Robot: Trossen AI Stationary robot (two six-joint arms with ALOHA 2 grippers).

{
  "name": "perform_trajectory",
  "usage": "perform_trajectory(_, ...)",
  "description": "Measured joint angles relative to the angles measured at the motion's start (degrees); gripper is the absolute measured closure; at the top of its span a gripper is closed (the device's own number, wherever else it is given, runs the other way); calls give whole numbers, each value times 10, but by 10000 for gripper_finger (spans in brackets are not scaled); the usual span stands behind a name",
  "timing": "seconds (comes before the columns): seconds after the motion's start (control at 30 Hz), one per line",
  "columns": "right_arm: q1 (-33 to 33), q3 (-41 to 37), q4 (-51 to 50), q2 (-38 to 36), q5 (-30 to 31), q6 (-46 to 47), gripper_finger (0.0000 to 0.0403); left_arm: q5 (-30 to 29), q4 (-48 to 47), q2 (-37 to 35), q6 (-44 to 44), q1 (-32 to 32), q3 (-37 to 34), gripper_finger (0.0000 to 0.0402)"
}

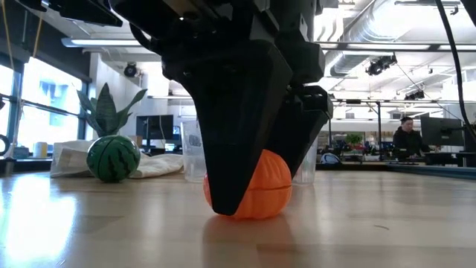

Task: Pick and placing Produce into tupperware
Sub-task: Put the orange pumpkin into the transparent container

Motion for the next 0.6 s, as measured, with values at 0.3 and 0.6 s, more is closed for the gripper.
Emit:
perform_trajectory(0.3, 0, 12, -11, 3, -2, -17, 169, 0, 0, 0, 0, 0, 0, 316)
perform_trajectory(0.6, 0, 152, -121, 3, 7, -88, 171, 0, 0, 0, 0, 0, 0, 316)
